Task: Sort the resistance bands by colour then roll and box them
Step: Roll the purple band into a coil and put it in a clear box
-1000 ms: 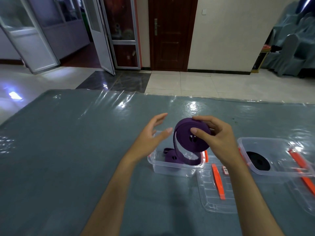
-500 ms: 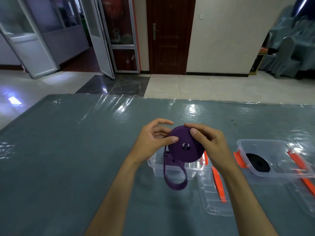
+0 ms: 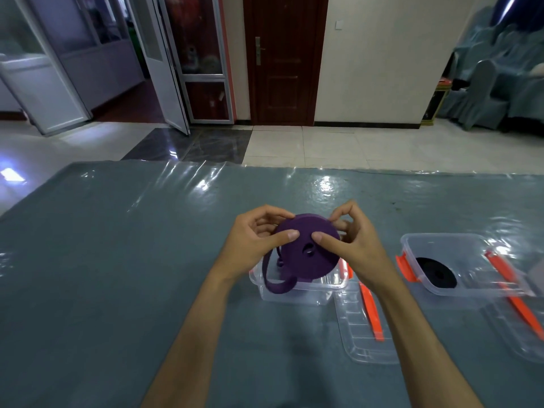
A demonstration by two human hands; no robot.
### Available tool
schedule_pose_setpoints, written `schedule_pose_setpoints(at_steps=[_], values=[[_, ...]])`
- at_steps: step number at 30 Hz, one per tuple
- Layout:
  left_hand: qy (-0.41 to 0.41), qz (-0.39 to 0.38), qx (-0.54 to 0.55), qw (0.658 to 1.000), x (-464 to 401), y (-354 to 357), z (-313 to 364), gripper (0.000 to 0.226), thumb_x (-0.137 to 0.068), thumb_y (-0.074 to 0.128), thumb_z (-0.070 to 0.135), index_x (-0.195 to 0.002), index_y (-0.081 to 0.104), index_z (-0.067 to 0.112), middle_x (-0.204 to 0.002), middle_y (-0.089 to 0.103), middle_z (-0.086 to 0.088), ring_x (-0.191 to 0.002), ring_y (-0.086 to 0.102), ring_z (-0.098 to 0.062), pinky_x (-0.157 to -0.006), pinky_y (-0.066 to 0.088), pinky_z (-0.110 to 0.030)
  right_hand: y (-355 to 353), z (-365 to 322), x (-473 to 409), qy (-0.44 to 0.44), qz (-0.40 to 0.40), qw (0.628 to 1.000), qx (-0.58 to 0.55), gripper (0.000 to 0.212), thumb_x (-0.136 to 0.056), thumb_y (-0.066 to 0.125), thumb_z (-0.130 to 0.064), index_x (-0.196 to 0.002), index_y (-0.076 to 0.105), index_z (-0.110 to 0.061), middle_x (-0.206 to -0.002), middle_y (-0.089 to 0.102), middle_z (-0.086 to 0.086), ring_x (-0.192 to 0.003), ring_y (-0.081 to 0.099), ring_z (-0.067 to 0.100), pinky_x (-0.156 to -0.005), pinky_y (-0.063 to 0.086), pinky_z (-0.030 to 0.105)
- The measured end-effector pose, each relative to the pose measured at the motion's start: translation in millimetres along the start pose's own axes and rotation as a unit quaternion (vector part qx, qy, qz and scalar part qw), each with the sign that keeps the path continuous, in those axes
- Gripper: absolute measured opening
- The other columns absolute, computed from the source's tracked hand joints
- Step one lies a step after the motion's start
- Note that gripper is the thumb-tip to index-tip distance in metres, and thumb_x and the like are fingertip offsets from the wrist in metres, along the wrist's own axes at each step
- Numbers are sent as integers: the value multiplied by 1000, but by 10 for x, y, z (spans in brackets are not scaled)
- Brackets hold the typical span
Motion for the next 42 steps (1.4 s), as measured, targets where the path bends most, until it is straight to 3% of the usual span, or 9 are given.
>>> schedule_pose_setpoints(at_steps=[3, 8, 11, 16, 20, 25, 28, 35, 42], values=[[-7, 34, 2, 999, 50, -5, -81, 29, -73, 96, 30, -97, 78, 30, -104, 80, -2, -96, 78, -20, -84, 60, -25, -18, 37, 17, 24, -64, 997, 25, 59, -85, 88, -30, -135, 58, -32, -107, 80, 16, -94, 78, 37, -75, 66, 46], [-55, -38, 52, 996, 155, 46, -238, 46, -86, 88, 18, -129, 74, 26, -122, 77, -9, -112, 75, -28, -94, 61, -34, -63, 23, 46, -24, 9, 1000, -3, 38, -82, 90, -27, -116, 72, -23, -106, 81, 13, -91, 79, 35, -71, 66, 38], [-43, 11, 40, 998, 139, -29, -197, 43, -76, 94, 38, -115, 79, 30, -114, 80, -5, -108, 77, -22, -89, 60, -25, -43, 161, 80, 13, 20, 999, -30, 48, -73, 96, -38, -104, 61, -26, -104, 80, 17, -89, 79, 39, -65, 65, 39], [-51, 43, 53, 996, 159, -51, -319, 36, -73, 96, 39, -102, 78, 26, -111, 80, -7, -103, 78, -23, -86, 61, -26, -74, 247, 69, 45, -48, 998, 2, 64, -80, 93, -33, -134, 58, -32, -105, 80, 18, -92, 79, 42, -72, 66, 50], [-74, 16, 67, 995, 196, -34, -437, 46, -81, 92, 34, -124, 77, 26, -123, 77, -7, -118, 73, -26, -97, 60, -34, -123, 282, 69, 26, 19, 999, -11, 51, -77, 94, -36, -120, 68, -27, -103, 81, 16, -89, 78, 42, -70, 66, 44], [-43, 92, 48, 994, 239, -105, -462, 40, -70, 98, 41, -101, 79, 26, -108, 81, -5, -104, 78, -23, -86, 61, -24, -110, 526, 51, 94, -43, 995, -10, 70, -75, 96, -39, -130, 52, -31, -104, 79, 22, -92, 78, 44, -74, 64, 59], [-68, 113, 62, 989, 296, -71, -591, 40, -68, 98, 44, -96, 78, 25, -103, 81, -7, -98, 79, -24, -80, 61, -25, -124, 540, 25, 88, -63, 994, -6, 74, -80, 93, -34, -143, 55, -37, -103, 79, 20, -96, 78, 42, -77, 66, 52], [-125, 100, 133, 978, 311, -20, -861, 37, -77, 92, 28, -112, 81, 21, -111, 81, -11, -100, 79, -23, -83, 61, -25, -156, 724, 27, 79, 0, 997, -13, 62, -78, 94, -37, -132, 66, -31, -103, 80, 15, -94, 79, 36, -75, 67, 51], [-121, 257, 137, 949, 279, 38, -1080, 18, -82, 90, 10, -91, 76, 18, -101, 81, -9, -92, 76, -21, -72, 60, -23, -167, 911, -51, 81, 76, 994, -11, 55, -81, 92, -32, -129, 66, -32, -106, 81, 10, -94, 79, 33, -73, 67, 53]])
Point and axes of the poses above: each hand's wrist, its own x-axis away from the middle knuckle, its own y-axis out of the palm, z = x × y, the point moved 6 cm from there along -x, towards the middle knuckle
